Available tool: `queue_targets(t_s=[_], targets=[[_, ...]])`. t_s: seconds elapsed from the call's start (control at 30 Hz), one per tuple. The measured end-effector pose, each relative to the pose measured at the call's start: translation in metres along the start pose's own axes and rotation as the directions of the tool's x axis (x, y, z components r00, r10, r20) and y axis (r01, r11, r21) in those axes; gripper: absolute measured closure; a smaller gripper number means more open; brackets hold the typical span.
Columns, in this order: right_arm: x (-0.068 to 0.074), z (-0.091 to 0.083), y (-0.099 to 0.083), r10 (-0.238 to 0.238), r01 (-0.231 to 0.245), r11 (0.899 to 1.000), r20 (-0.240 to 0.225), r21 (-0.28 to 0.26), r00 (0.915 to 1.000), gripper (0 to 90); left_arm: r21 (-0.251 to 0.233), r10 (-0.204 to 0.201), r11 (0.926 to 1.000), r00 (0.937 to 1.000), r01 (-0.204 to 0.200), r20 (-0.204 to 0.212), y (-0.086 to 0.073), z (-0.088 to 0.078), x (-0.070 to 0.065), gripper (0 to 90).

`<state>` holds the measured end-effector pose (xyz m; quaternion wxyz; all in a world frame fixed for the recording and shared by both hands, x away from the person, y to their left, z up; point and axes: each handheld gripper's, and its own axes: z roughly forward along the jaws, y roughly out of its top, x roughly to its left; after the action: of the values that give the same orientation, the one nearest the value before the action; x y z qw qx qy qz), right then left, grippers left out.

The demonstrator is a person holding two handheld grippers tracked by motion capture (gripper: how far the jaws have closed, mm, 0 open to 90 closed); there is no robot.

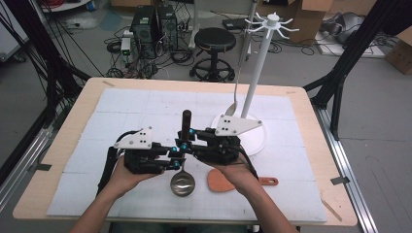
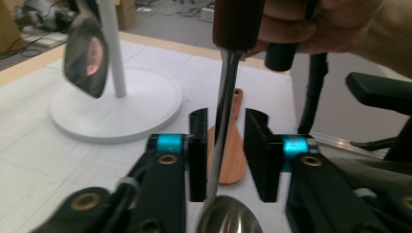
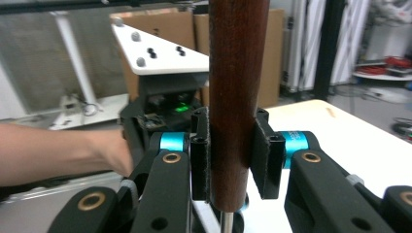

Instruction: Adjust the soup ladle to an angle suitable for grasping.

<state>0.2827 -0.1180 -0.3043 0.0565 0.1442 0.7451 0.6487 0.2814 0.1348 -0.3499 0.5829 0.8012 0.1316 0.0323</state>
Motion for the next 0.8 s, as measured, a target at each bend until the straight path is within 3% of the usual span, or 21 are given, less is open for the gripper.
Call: queue_targets(t_s=[0.2,0.3,0.47,0.8], targets=[[-0.009,-0.017,0.002,0.027,-0.026,0.999,0.025,-0.036,0.9993,73.0,0.001,-0.008,1.0,0.999,0.008,-0.043,-0.002,-0.013,0.001,61.4],[-0.013,-0.026,0.004,0.027,-0.025,0.999,0.059,-0.029,0.9979,73.0,0.004,-0.008,1.0,0.998,0.008,-0.062,-0.003,-0.02,0.001,59.0],[-0.024,-0.041,0.004,0.046,-0.044,0.999,0.126,-0.02,0.9909,73.0,0.011,-0.011,0.9999,0.9956,0.012,-0.093,-0.006,-0.03,0.002,54.5],[-0.039,-0.067,0.014,0.055,-0.049,0.998,0.204,-0.037,0.9774,73.0,0.009,-0.029,0.9995,0.9888,0.03,-0.146,-0.012,-0.046,0.003,45.2]])
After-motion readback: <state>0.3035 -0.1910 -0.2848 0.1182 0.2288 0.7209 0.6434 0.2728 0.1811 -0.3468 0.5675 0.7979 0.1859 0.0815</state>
